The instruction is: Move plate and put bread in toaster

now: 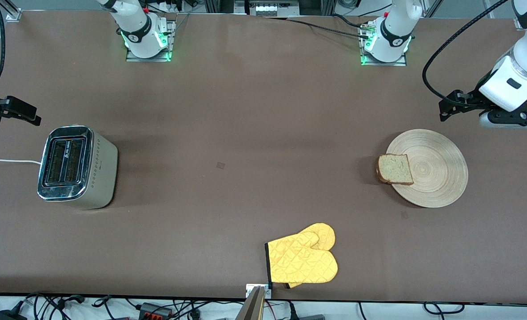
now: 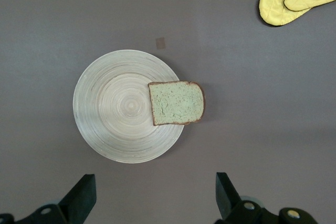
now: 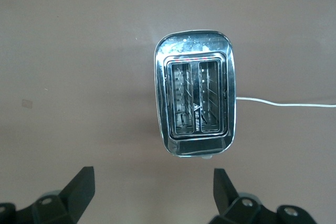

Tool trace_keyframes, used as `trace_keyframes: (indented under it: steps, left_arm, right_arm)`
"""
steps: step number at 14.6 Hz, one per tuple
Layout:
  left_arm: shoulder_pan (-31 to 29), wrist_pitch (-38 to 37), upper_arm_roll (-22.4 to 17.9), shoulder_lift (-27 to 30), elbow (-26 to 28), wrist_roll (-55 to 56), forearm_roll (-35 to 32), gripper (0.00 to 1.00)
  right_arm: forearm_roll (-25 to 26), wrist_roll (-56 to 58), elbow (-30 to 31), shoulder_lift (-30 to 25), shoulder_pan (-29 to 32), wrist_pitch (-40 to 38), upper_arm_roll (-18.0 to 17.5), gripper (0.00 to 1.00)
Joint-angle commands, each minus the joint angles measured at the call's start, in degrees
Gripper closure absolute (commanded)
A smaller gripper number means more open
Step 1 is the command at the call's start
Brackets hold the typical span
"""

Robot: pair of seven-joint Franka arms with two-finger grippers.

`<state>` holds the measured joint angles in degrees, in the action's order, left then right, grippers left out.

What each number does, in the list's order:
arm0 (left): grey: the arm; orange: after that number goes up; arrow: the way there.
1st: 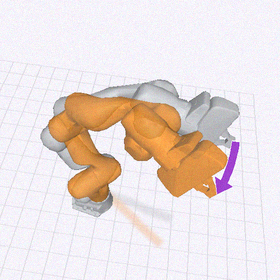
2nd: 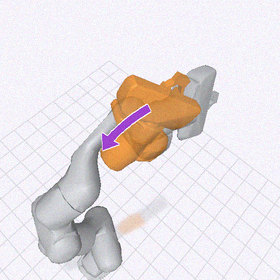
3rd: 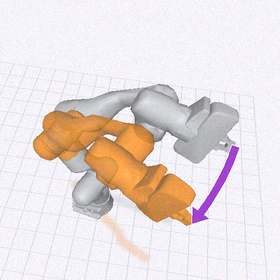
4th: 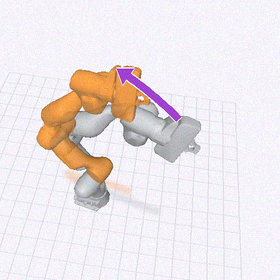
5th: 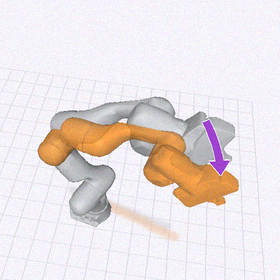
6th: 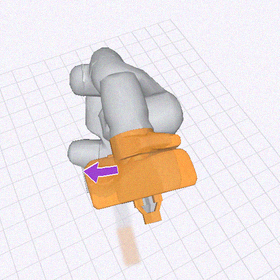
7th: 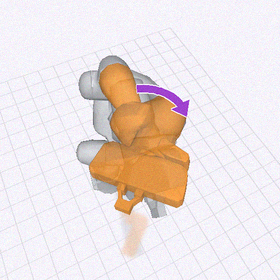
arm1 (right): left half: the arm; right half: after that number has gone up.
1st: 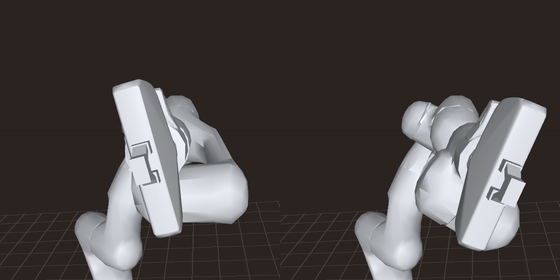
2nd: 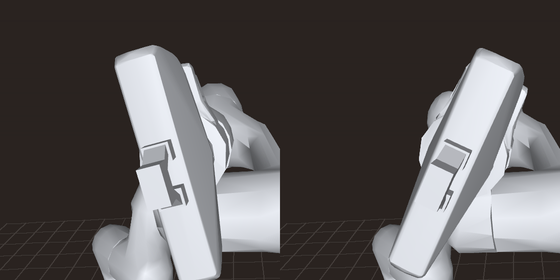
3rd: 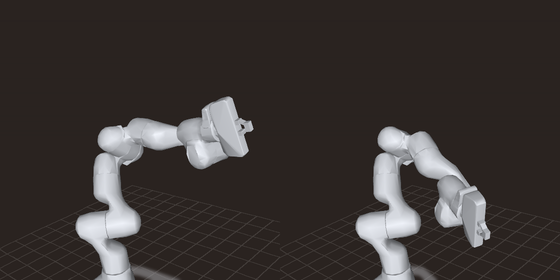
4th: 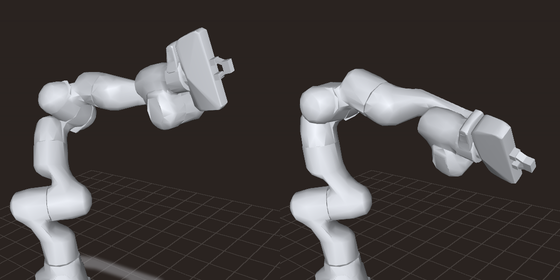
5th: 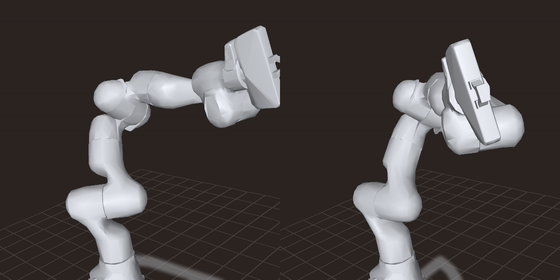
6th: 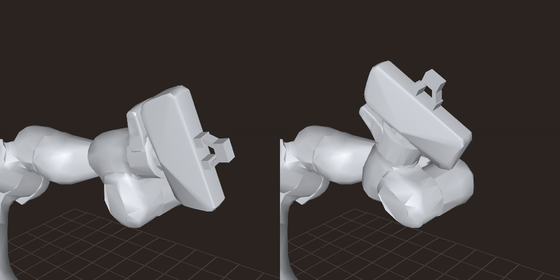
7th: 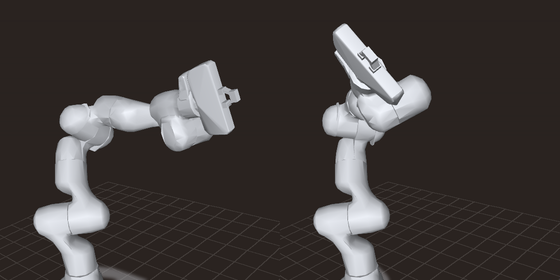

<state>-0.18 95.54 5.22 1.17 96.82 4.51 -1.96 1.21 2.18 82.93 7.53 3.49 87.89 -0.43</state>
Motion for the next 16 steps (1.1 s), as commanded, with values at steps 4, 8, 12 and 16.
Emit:
trace_keyframes:
  steps: [4,8,12,16]
  left_arm:
    - [-0.09,-1.23,0.15,0.06,-0.93,0.06,0.81,0.0]
    - [-0.09,-1.23,0.15,0.15,-0.93,0.14,0.81,0.0]
    - [-0.26,-1.23,0.06,-0.03,-0.93,0.67,0.9,0.0]
    - [-0.26,-1.23,0.06,-0.38,-0.93,0.23,0.9,0.0]
  right_arm:
    - [-0.16,0.63,-0.57,-0.06,0.2,-0.97,-0.19,0.0]
    - [-0.16,0.9,-0.57,-0.06,0.38,-1.06,-0.19,0.0]
    - [0.01,1.07,-0.57,-0.06,0.47,-1.06,-0.19,0.0]
    - [-0.16,1.16,-0.57,0.02,0.47,-1.06,-0.19,0.0]
